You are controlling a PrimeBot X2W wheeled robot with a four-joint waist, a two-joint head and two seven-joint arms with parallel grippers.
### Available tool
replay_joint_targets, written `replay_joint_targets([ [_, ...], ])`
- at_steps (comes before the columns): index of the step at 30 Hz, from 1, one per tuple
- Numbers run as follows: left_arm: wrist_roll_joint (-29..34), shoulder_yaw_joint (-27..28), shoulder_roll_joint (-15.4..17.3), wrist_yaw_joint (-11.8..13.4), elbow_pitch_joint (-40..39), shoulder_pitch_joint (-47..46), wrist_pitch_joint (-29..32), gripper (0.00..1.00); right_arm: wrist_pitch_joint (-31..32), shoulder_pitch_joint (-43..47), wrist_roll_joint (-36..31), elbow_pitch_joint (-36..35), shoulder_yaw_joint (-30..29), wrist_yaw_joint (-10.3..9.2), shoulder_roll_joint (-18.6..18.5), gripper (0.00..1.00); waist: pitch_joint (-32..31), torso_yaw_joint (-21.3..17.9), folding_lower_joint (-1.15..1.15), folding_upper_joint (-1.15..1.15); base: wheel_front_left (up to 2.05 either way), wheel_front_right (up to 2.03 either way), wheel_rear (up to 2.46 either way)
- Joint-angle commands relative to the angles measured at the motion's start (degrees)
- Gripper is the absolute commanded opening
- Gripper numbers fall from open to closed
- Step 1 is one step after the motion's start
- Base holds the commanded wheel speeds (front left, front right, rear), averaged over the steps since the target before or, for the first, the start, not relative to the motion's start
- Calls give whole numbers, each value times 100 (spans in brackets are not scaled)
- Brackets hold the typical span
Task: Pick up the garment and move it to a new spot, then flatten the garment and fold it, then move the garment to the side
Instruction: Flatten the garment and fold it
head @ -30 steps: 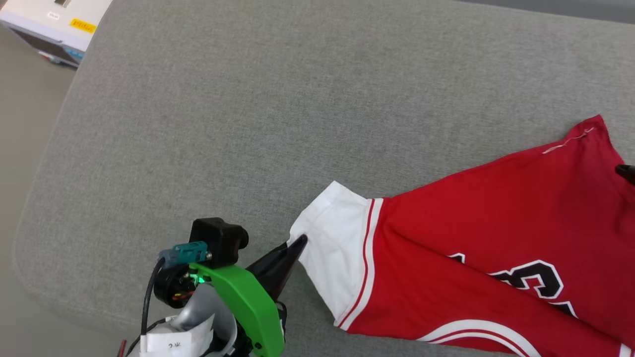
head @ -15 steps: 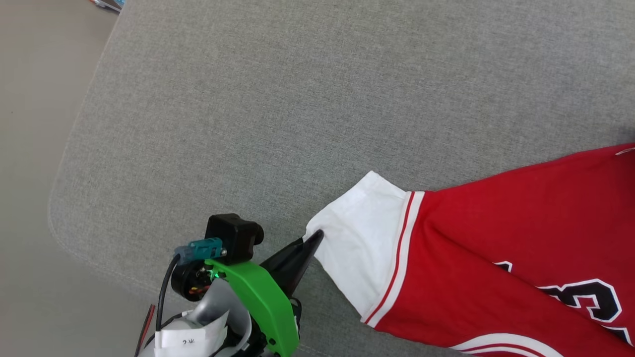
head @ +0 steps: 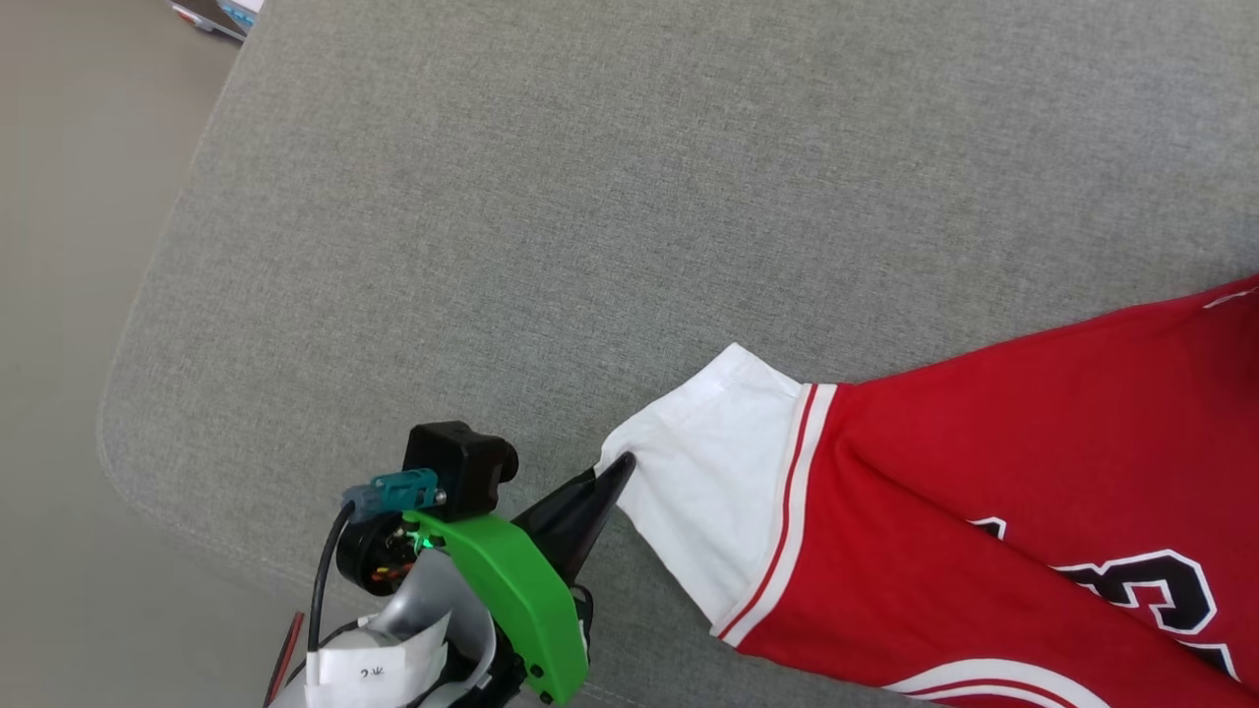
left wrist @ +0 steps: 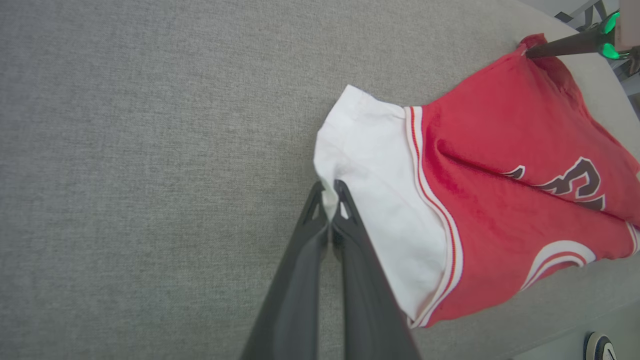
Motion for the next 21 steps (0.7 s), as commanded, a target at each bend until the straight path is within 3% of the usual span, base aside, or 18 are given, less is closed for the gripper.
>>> replay_joint_targets([
  [1, 48, 34, 5, 28, 7, -89, -45, 0, -86, 52, 53, 110, 60, -2, 67, 0, -143, -94, 0, 0, 0, 0, 0],
  [21, -37, 788, 362, 239, -331, -250, -334, 0, -1841, -157, 515, -197, 36, -2, 129, 0, -1490, -1097, 0, 0, 0, 0, 0],
])
